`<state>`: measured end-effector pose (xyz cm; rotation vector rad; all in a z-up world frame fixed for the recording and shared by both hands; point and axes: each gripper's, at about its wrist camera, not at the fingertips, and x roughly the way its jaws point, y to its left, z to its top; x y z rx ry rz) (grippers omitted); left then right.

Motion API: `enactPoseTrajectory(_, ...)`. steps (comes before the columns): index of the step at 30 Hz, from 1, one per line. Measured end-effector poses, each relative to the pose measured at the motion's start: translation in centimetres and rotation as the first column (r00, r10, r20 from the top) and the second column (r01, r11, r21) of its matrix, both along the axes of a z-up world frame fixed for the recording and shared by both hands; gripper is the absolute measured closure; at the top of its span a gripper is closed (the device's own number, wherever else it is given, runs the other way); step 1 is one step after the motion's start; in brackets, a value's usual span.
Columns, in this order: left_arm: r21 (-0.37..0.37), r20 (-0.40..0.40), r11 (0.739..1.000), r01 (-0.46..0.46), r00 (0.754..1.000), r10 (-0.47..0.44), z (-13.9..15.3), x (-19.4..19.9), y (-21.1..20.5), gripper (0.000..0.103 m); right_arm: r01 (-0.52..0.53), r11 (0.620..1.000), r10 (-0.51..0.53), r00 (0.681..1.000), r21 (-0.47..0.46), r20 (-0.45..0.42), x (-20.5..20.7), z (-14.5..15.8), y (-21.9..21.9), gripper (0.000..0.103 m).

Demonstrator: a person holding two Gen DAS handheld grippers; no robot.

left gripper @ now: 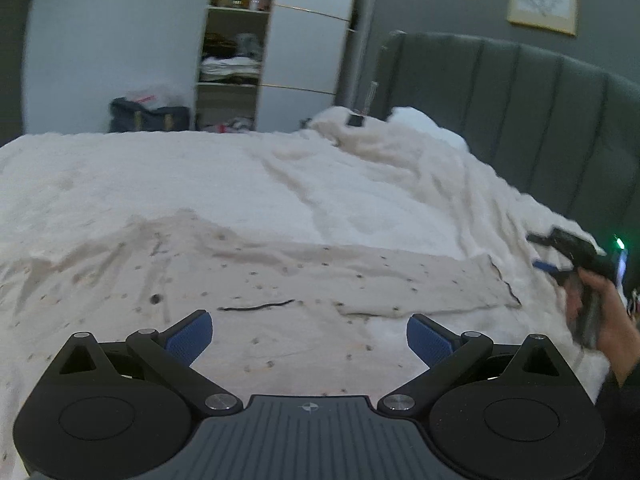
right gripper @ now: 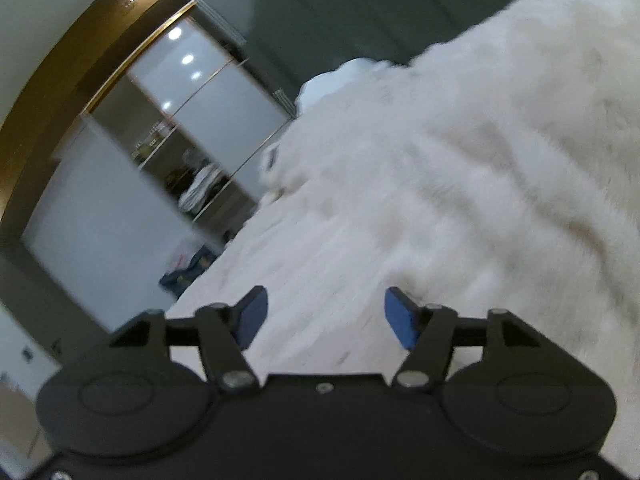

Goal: Fold clothes

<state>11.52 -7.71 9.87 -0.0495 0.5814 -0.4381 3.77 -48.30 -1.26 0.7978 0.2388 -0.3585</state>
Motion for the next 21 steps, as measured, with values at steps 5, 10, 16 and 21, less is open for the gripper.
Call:
enactPoseTrajectory(5, -0.035, 0.011, 0.996, -0.078, 0.997, 0.078, 0.5, -2.1, 4.4, 0.000, -0.163, 0.986, 0.164, 0.987, -0.044, 0.005, -0.2, 0.9, 7.0, 0.014)
enactPoseTrajectory(10, -0.081, -0.013, 0.974, -0.214, 0.977, 0.213, -0.4, -5.2, 11.8, 0.000, -0.380, 0.923, 0.377, 0.924, 0.062, 0.058, -2.5, 0.4, 12.5, 0.009)
enactPoseTrajectory(16, -0.158, -0.075, 0.869, -0.469, 0.883, 0.463, -3.8, -7.9, 21.8, 0.000, -0.498, 0.852, 0.458, 0.859, 0.164, 0.229, -5.4, -0.2, 15.6, 0.002)
enactPoseTrajectory(21, -0.155, -0.060, 0.794, -0.588, 0.808, 0.586, -6.3, -7.7, 28.2, 0.000, -0.504, 0.856, 0.487, 0.860, 0.116, 0.150, -4.0, 0.2, 17.2, 0.002)
